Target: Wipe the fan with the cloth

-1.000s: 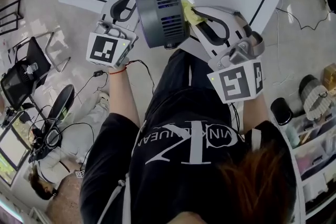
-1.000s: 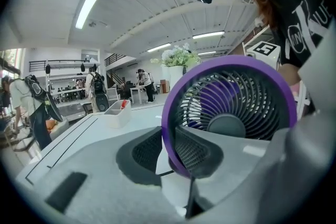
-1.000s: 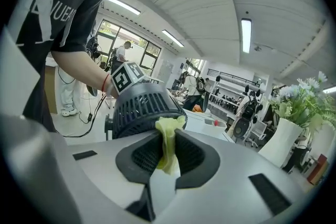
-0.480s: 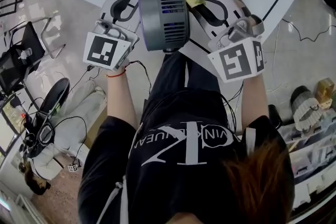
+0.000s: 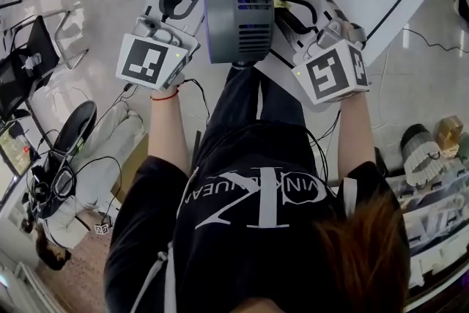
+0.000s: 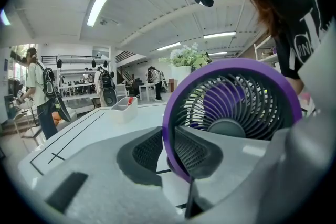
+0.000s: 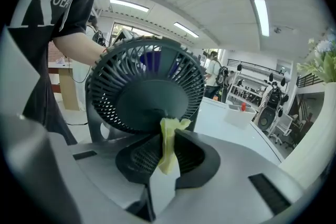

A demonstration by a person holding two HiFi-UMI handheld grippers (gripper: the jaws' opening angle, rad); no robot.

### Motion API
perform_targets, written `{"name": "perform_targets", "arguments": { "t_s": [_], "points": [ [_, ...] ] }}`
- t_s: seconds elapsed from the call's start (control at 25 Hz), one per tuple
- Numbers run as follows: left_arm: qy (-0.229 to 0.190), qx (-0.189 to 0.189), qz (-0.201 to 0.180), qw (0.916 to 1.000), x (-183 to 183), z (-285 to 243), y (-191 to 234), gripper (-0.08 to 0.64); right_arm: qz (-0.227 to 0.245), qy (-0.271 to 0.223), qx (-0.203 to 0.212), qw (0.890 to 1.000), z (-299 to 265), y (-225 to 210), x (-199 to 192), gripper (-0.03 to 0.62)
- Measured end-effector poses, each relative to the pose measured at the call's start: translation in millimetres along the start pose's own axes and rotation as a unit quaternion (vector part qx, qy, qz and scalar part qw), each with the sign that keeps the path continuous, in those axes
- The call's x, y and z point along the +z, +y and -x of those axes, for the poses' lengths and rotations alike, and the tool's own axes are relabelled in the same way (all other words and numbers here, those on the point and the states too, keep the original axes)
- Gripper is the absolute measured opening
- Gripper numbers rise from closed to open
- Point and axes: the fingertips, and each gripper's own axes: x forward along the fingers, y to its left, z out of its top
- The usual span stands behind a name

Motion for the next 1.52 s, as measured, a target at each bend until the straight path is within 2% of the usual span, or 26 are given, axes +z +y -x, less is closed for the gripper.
{"name": "perform_targets", "arguments": {
  "t_s": [0.12,0.32,0.76,0.96,1.2,1.4,1.52],
  "points": [
    [-0.002,0.001,0.001,1.0,1,0,1,0.08,0.005,0.016,0.023,1.0,0,15,-5,0.054],
    [-0.007,0.003,0.005,1.0,0,1,4,0.08,-0.013,0.023,0.046,0.999,6,38,-4,0.054],
    [-0.012,0.002,0.007,0.9999,-5,-9,0,0.079,-0.037,0.037,0.06,0.997,38,58,2,0.054],
    [-0.006,0.0,0.009,0.9999,-5,-9,-1,0.08,-0.051,0.023,0.073,0.996,54,63,18,0.054],
    [-0.004,-0.003,0.009,0.9999,-6,-8,0,0.08,-0.038,0.022,0.055,0.998,65,57,31,0.054],
    [-0.003,-0.005,0.013,0.9999,-6,-8,1,0.08,-0.074,-0.025,0.024,0.997,78,35,47,0.054],
    [-0.003,-0.004,0.014,0.9999,-7,-8,1,0.08,-0.077,-0.033,0.001,0.996,77,19,48,0.052]
  ]
}}
